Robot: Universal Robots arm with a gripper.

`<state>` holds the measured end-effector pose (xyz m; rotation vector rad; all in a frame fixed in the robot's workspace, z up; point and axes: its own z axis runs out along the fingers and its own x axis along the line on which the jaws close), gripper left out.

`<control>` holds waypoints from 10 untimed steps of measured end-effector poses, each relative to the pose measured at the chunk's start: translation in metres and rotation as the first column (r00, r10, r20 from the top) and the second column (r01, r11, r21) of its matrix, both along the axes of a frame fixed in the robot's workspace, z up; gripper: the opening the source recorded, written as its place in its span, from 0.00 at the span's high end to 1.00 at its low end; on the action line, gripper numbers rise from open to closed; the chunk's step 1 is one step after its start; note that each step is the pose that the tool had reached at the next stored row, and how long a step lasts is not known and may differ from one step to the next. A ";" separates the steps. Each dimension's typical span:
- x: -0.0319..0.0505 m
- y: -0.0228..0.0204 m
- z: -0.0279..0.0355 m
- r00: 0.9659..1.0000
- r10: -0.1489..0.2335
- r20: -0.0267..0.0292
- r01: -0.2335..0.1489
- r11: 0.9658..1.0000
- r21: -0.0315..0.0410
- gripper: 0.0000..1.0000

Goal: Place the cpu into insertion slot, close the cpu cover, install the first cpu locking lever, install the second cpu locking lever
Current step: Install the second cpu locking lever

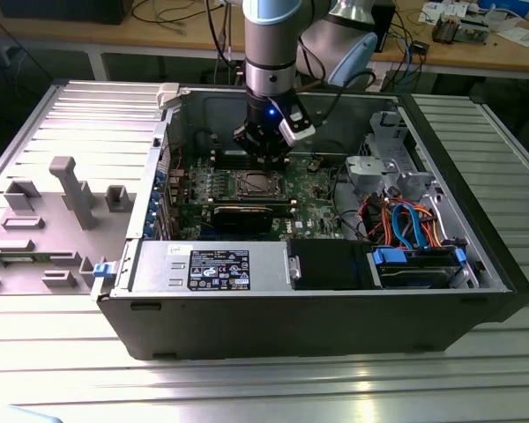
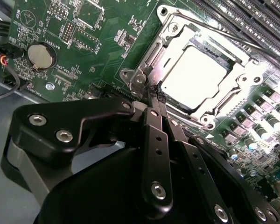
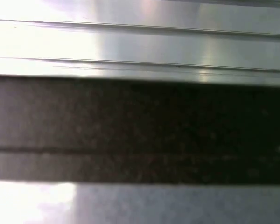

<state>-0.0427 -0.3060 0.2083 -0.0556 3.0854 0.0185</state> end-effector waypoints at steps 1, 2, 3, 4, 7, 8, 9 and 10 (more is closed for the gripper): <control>0.0000 -0.0006 0.0000 1.000 0.000 0.000 0.000 1.000 0.000 0.89; 0.0000 -0.0012 0.0000 1.000 0.000 0.000 0.000 1.000 0.000 0.89; 0.0000 -0.0024 0.0000 1.000 0.000 0.000 0.000 1.000 0.000 0.89; 0.0000 -0.0031 0.0000 1.000 0.000 0.000 0.000 1.000 0.000 0.89; 0.0000 -0.0035 0.0000 1.000 0.000 0.000 0.000 1.000 0.000 0.89; 0.0000 -0.0036 0.0000 1.000 0.000 0.000 0.000 1.000 0.000 0.89; 0.0000 -0.0036 0.0000 1.000 0.000 0.000 0.000 1.000 0.000 0.89; 0.0000 -0.0036 0.0000 1.000 0.000 0.000 0.000 1.000 0.000 0.89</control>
